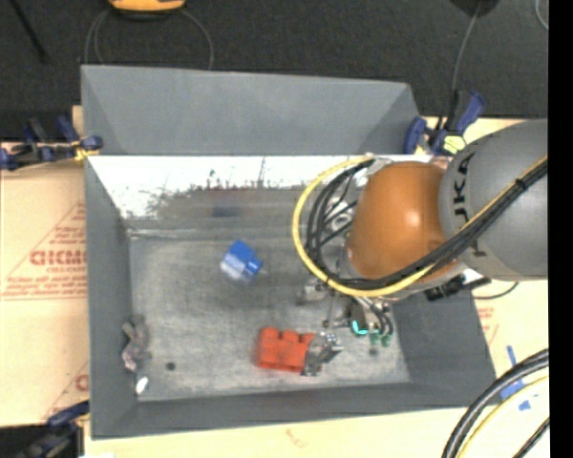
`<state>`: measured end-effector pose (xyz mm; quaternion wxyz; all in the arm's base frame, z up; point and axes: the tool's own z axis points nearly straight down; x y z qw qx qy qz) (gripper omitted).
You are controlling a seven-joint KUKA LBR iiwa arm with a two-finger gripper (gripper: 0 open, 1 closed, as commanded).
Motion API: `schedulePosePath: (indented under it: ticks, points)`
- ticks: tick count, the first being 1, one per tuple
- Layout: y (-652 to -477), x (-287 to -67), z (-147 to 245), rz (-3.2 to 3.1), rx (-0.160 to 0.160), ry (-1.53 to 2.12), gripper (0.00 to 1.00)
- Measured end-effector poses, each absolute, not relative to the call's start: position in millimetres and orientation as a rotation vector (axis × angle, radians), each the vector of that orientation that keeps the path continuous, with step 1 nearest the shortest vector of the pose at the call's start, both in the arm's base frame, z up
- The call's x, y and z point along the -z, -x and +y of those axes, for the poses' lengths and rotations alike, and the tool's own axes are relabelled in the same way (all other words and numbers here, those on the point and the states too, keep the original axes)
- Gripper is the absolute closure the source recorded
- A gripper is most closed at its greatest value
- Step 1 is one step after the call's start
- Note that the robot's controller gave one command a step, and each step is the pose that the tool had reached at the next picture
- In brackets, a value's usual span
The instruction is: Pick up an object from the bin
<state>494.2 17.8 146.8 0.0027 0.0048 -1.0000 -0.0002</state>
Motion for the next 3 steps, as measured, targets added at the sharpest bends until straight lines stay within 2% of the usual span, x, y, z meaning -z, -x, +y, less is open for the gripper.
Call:
schedulePosePath:
  ticks: [1,2,3]
  points:
    - [-495.5,-72,17,-3.155,-0.001,-0.035,0.00]
    - [-498.6,-76,17,-3.164,0.001,-0.032,1.00]
    - [-505.6,-282,14,-3.115,-0.004,-0.490,1.00]
